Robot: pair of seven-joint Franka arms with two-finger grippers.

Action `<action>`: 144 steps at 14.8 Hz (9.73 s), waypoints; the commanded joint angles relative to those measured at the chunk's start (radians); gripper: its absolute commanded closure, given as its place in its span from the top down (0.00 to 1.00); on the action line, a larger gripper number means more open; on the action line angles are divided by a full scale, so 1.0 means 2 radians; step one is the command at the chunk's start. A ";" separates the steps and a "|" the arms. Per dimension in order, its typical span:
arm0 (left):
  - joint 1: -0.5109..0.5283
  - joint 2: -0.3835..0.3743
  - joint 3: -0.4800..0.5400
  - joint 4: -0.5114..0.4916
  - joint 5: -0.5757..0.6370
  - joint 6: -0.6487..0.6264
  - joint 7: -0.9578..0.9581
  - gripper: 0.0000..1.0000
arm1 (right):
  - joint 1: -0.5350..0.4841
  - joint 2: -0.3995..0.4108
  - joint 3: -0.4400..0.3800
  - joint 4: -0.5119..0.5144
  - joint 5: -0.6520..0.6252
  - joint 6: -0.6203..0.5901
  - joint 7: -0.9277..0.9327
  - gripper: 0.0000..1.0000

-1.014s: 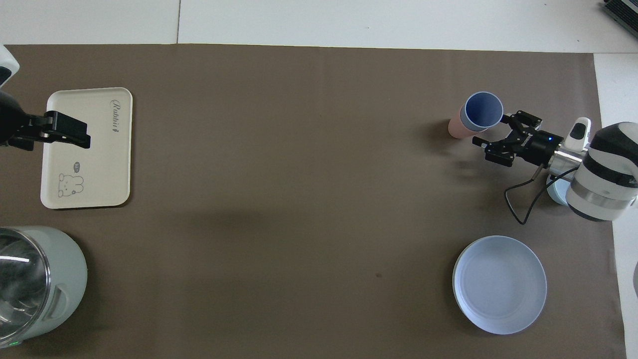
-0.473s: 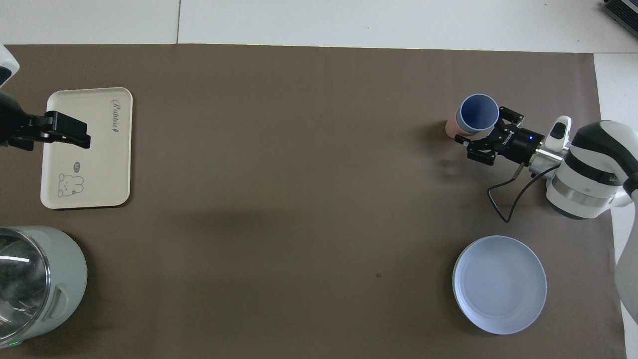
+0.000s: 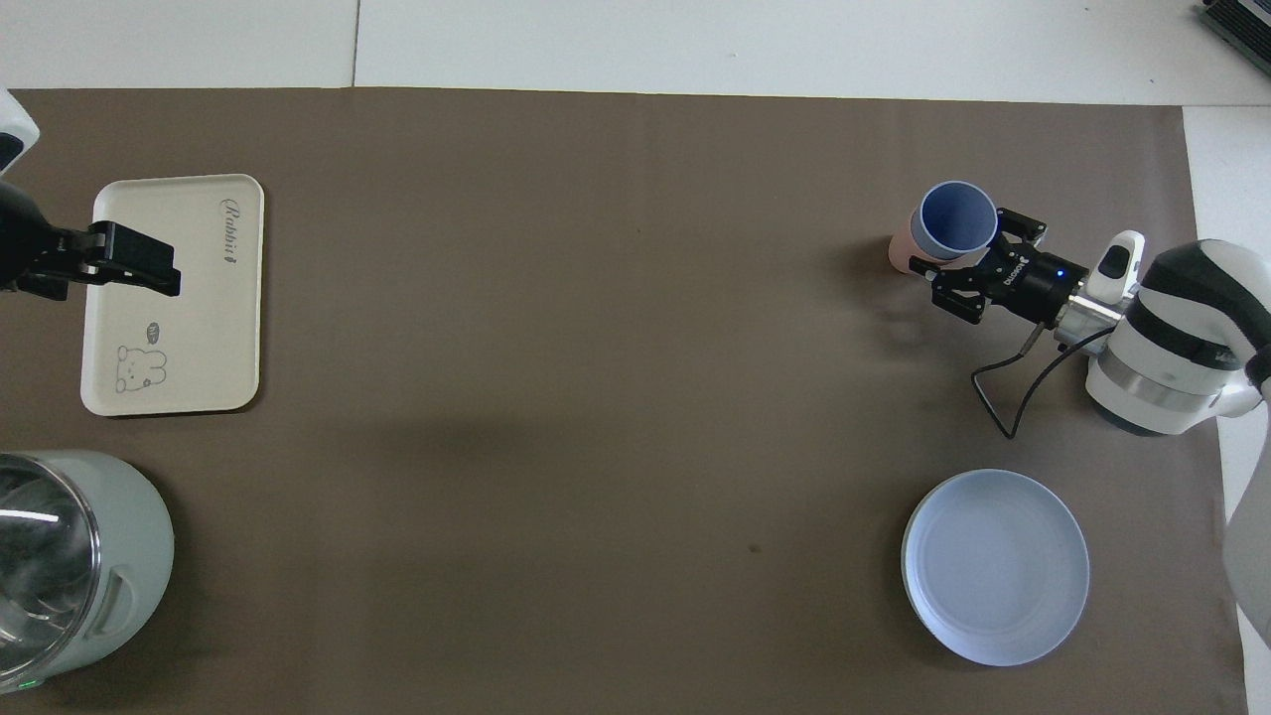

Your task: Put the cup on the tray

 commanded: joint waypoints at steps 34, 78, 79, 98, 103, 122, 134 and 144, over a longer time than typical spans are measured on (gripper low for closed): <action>-0.304 0.042 -0.005 -0.142 -0.292 0.467 -0.354 0.44 | 0.261 -0.167 0.003 0.070 -0.736 -0.016 0.740 0.00; 0.148 0.002 0.006 -0.264 -0.127 0.483 0.141 0.00 | 0.083 -0.061 0.000 0.050 -0.111 0.133 0.254 0.00; 0.152 0.007 0.006 -0.270 -0.127 0.494 0.145 0.00 | 0.076 -0.054 0.000 0.047 -0.095 0.129 0.232 0.00; 0.152 0.039 0.006 -0.277 -0.127 0.520 0.146 1.00 | 0.011 -0.006 -0.001 0.004 0.024 0.060 0.002 1.00; 0.133 0.046 0.006 -0.234 -0.126 0.472 0.141 1.00 | 0.012 -0.018 -0.001 0.004 0.024 0.059 0.005 1.00; -0.024 0.042 0.005 -0.016 0.053 0.033 -0.005 1.00 | 0.045 -0.154 -0.002 -0.003 -0.362 0.109 0.417 1.00; -0.012 0.000 0.010 -0.002 0.012 0.005 -0.008 1.00 | 0.046 -0.224 -0.002 0.074 -0.747 -0.132 0.955 1.00; -0.012 -0.006 0.010 -0.008 0.012 0.009 -0.008 1.00 | 0.046 -0.229 0.000 0.222 -0.808 -0.416 1.069 1.00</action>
